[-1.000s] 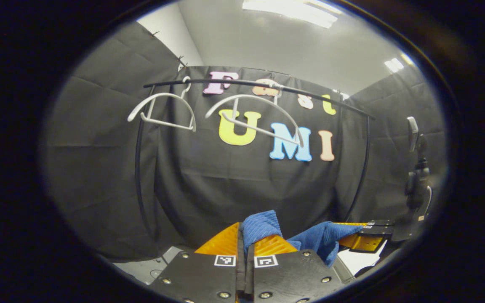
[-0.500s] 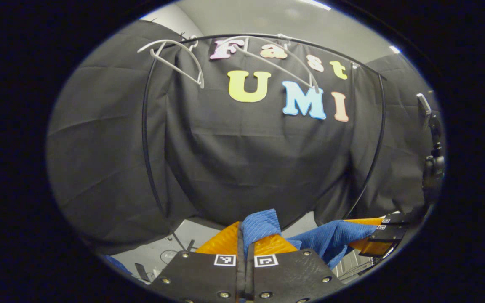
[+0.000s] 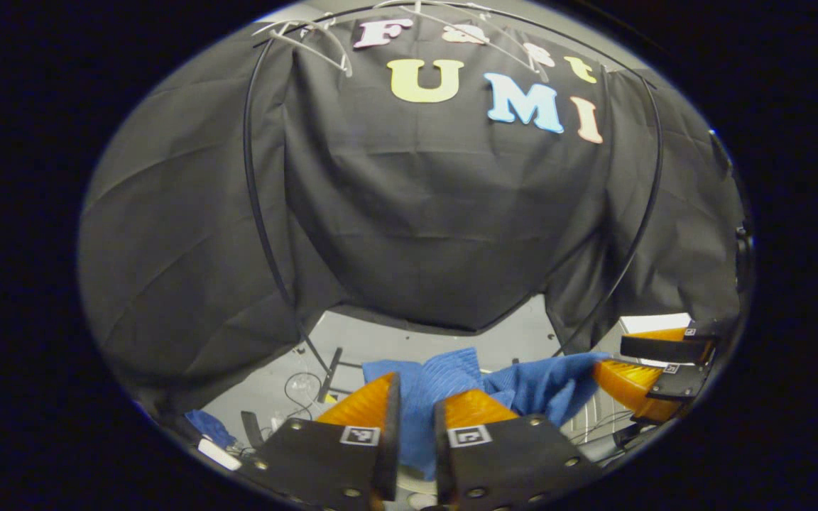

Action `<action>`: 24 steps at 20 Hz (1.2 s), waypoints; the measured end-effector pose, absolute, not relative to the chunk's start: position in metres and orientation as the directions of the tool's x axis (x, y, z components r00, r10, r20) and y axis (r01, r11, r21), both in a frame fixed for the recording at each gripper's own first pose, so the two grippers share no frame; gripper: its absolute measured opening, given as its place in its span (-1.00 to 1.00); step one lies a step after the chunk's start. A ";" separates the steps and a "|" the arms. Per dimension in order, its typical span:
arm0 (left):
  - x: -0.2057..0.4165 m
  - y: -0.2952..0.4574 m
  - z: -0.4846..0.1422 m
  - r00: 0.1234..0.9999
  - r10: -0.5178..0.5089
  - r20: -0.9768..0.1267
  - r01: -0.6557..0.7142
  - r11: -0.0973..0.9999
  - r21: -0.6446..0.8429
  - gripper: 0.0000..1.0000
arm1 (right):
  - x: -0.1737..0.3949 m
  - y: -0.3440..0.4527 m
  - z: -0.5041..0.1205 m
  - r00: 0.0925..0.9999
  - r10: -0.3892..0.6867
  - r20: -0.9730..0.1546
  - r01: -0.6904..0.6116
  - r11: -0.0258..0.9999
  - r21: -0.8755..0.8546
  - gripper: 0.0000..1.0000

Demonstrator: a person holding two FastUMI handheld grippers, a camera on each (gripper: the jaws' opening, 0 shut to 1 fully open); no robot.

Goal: Grasp the clothes on the hanger with both hands and then place them into the laundry hamper below.

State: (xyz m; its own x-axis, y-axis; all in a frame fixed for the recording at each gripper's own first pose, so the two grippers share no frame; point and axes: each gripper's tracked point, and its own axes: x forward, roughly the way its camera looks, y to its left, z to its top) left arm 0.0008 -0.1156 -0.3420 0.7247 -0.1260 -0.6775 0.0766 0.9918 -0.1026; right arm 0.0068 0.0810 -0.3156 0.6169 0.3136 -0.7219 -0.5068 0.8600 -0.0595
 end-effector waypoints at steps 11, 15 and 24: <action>0.027 -0.077 -0.222 0.869 -0.100 -0.485 0.072 0.995 -0.076 0.65 | 0.036 0.080 -0.239 0.745 0.320 -0.585 -0.422 0.906 -0.043 0.87; 0.039 -0.062 -0.146 0.930 -0.094 -0.356 0.076 0.995 -0.064 0.53 | 0.060 0.074 -0.172 0.830 0.312 -0.462 -0.372 0.927 -0.042 0.84; 0.039 -0.024 -0.026 0.986 -0.088 -0.141 0.078 0.994 -0.077 0.76 | 0.058 0.040 -0.040 0.950 0.248 -0.188 -0.264 0.962 -0.064 0.86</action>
